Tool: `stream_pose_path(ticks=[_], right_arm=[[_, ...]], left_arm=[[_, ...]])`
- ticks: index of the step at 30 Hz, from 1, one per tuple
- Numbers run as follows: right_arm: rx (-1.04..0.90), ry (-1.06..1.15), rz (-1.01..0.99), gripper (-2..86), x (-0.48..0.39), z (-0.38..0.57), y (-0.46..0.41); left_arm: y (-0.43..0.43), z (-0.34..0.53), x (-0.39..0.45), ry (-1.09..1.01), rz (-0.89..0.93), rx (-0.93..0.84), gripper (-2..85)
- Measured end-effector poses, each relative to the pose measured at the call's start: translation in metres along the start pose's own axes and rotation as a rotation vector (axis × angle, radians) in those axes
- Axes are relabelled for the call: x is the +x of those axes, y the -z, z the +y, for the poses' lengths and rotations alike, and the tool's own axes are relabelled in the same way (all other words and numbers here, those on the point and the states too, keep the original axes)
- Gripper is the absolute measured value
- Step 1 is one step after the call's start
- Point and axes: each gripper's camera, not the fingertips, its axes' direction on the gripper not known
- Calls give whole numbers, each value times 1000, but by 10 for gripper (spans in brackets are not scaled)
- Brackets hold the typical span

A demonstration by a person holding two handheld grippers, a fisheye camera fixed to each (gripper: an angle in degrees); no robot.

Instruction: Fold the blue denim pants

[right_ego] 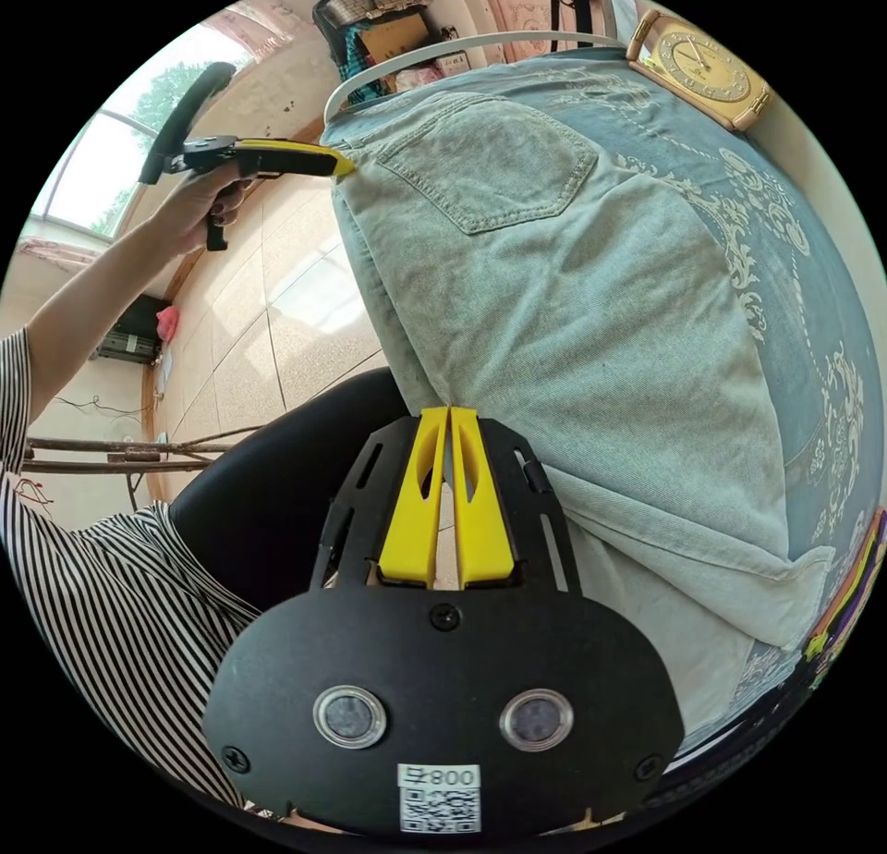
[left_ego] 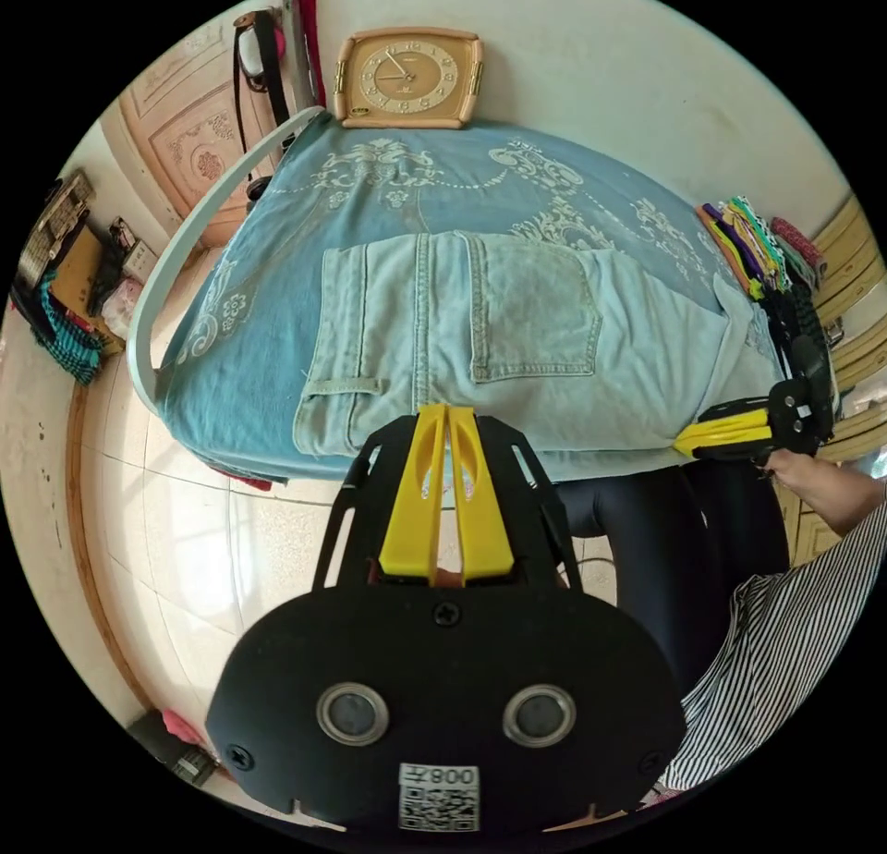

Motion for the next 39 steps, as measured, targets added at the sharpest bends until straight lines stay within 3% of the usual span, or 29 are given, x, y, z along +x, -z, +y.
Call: stream_pose_path(ticks=[10, 18, 23, 28, 32, 35, 39], right_arm=[[25, -37, -73, 2, 24, 17, -23], [159, -34, -174, 3, 43, 51, -14], [54, -33, -131, 5, 54, 53, -70], [106, -102, -235, 10, 78, 70, -87], [155, -177, -317, 12, 95, 95, -90], [212, -270, -332, 20, 114, 129, -81], [320, -519, -176, 55, 181, 194, -50]], left_arm=[[16, 10, -3, 105, 20, -94, 1], [56, 1, 12, 124, -18, -98, 1], [74, -11, 19, 136, -24, -117, 2], [122, -37, 54, 100, -99, -6, 3], [149, -61, 106, 11, -37, 97, 6], [159, -87, 158, -96, 129, 148, 14], [158, -138, 231, -280, 375, 119, 41]])
